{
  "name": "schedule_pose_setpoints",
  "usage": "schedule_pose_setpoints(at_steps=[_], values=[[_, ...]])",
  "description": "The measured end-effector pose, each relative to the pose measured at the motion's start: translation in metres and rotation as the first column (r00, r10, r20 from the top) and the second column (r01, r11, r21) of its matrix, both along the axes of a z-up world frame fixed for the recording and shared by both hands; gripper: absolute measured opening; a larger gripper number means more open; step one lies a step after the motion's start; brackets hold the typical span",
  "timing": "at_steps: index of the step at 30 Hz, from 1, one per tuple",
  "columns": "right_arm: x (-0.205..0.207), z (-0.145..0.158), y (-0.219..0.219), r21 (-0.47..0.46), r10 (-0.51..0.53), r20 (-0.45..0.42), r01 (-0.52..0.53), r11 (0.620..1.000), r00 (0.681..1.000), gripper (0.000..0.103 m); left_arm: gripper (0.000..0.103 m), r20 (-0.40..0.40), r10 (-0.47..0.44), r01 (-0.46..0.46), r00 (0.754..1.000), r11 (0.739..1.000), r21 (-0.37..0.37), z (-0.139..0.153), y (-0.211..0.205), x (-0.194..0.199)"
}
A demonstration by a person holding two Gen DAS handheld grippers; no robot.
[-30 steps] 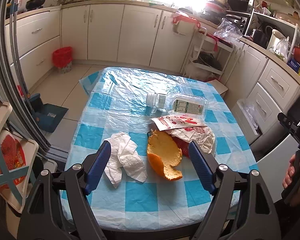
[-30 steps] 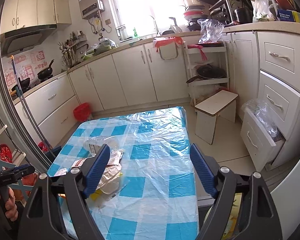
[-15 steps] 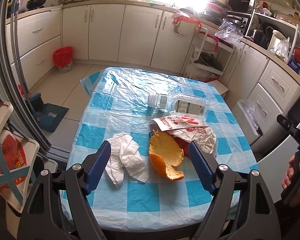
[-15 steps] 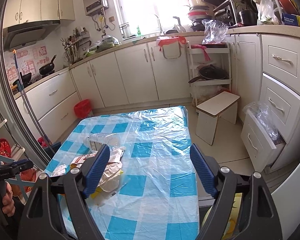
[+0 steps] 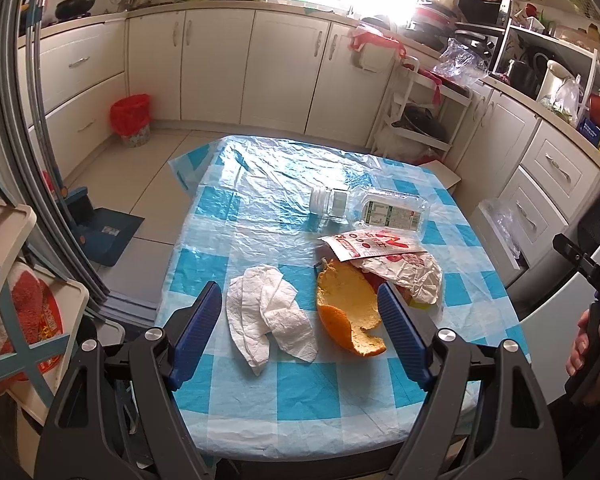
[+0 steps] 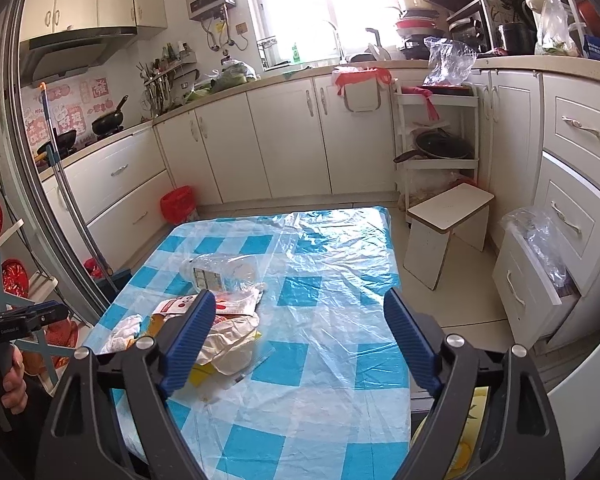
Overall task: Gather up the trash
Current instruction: 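Lower the left gripper onto the second white tissue, close and lift it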
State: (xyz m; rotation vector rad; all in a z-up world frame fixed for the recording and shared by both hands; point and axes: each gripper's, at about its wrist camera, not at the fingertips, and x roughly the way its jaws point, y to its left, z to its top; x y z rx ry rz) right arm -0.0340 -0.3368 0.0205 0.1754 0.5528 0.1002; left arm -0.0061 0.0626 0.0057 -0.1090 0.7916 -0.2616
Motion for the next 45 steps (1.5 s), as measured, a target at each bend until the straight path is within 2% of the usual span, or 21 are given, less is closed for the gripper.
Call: schedule_pose_setpoints(at_steps=[5, 12, 19, 27, 29, 34, 42, 45], values=[[0.008, -0.003, 0.017, -0.025, 0.055, -0.021, -0.055, 0.998, 0.998, 0.084, 0.076, -0.016, -0.016, 0.016, 1.000, 1.000, 0.017, -0.003, 0.000, 0.004], [0.012, -0.010, 0.041, -0.104, 0.127, -0.049, -0.132, 0.986, 0.991, 0.084, 0.076, -0.035, -0.106, 0.108, 0.994, 0.990, 0.089, -0.010, -0.027, 0.011], [0.016, -0.013, 0.045, -0.099, 0.152, -0.061, -0.157, 0.983, 0.987, 0.084, 0.076, -0.084, -0.168, 0.177, 0.982, 0.977, 0.116, -0.019, -0.062, 0.042], [0.022, -0.013, 0.039, -0.074, 0.145, -0.063, -0.149, 0.986, 0.987, 0.084, 0.076, -0.133, -0.222, 0.246, 0.966, 0.947, 0.205, -0.040, -0.105, 0.076], [0.024, -0.015, 0.039, -0.074, 0.146, -0.070, -0.151, 0.986, 0.987, 0.084, 0.076, -0.139, -0.227, 0.252, 0.964, 0.946, 0.203, -0.041, -0.105, 0.079], [0.032, -0.018, 0.038, -0.061, 0.154, -0.081, -0.159, 0.985, 0.985, 0.084, 0.076, -0.158, -0.176, 0.203, 0.972, 0.963, 0.176, -0.040, -0.081, 0.085], [0.045, -0.019, 0.056, -0.050, 0.194, -0.088, -0.198, 0.979, 0.977, 0.084, 0.076, -0.220, -0.050, 0.064, 0.974, 0.996, 0.058, -0.043, -0.029, 0.095], [0.048, -0.021, 0.065, -0.060, 0.214, -0.096, -0.220, 0.974, 0.972, 0.084, 0.076, -0.228, 0.019, 0.002, 0.973, 0.996, 0.094, -0.046, -0.017, 0.095]])
